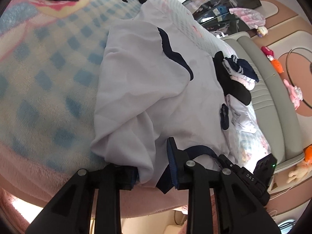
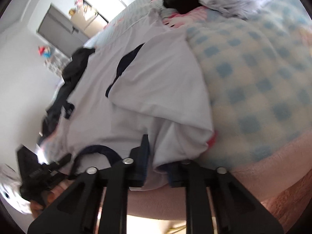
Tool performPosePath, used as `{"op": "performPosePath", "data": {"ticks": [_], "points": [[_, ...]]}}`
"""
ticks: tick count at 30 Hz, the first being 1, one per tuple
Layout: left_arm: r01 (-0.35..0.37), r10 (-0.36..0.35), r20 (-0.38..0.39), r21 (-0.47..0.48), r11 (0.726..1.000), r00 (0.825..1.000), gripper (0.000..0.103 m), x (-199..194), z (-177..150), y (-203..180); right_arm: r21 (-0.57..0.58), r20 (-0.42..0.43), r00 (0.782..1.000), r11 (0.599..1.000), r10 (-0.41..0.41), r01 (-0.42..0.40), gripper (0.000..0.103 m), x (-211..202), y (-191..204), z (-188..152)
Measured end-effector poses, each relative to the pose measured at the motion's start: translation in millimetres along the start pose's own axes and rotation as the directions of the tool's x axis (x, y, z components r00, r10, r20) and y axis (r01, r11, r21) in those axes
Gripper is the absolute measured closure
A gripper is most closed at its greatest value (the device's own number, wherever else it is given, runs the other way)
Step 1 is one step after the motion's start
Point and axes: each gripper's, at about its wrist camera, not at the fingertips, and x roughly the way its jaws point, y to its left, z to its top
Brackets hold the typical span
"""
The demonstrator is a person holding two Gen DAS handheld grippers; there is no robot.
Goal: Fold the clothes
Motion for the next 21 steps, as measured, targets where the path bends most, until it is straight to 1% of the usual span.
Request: {"op": "performPosePath", "data": {"ticks": [1,3,6,8,9,10,12,13,15,16,18,21], "points": [[0.001,-0.001,0.005,-0.006,1.0,1.0,0.076,-3,-1,1,0.019,0.004,1.0,1.0,0.0,0.0,0.092,-2,-4,-1],[-0.01,0.01,0.017,-0.009,1.0,1.0,0.076,-8,-3,4,0.026,0.01,1.0,0.999,-0.025,0.025,0.092,-6,-5,-3],[-0.015,0.016,0.021,-0.022,1.0,1.0,0.074,-9,-3,8,0.023,0.035,0.997,0.997,-0.068,0.068,0.088,-10,-3,-2],[-0.013,0.013,0.014,-0.035,0.999,1.0,0.074,-6,-2,11,0.008,0.056,0.994,0.996,-0.093,0.093,0.08,-10,-1,-1],[-0.011,0.012,0.007,-0.044,0.999,1.0,0.074,-4,0,14,0.002,0.056,0.993,0.995,-0.102,0.102,0.08,-7,-1,-1],[-0.013,0.013,0.0,-0.048,0.999,1.0,0.074,-1,1,14,0.002,0.048,0.994,0.995,-0.097,0.097,0.079,-4,-2,-1],[-0.021,0.021,0.003,-0.016,1.0,1.0,0.077,2,3,8,0.0,0.032,0.996,0.996,-0.087,0.087,0.079,4,-2,-2],[-0.029,0.029,0.009,0.007,1.0,1.0,0.083,2,3,4,-0.03,0.026,0.997,0.997,-0.075,0.076,0.08,4,2,-1],[-0.045,0.044,0.019,0.038,0.998,0.999,0.095,1,2,-4,-0.091,0.012,0.999,0.995,-0.052,0.052,0.097,3,9,1],[-0.05,0.049,0.02,0.03,0.998,0.999,0.097,-1,2,-4,-0.119,0.005,0.999,0.992,-0.04,0.04,0.097,2,13,1],[-0.05,0.049,0.026,0.013,0.999,0.998,0.098,-6,1,-3,-0.113,0.033,0.999,0.993,-0.02,0.024,0.099,-10,16,1],[-0.062,0.06,0.043,0.045,0.997,0.997,0.099,-22,0,-9,-0.099,0.079,0.997,0.995,-0.013,0.021,0.1,-30,16,-2]]}}
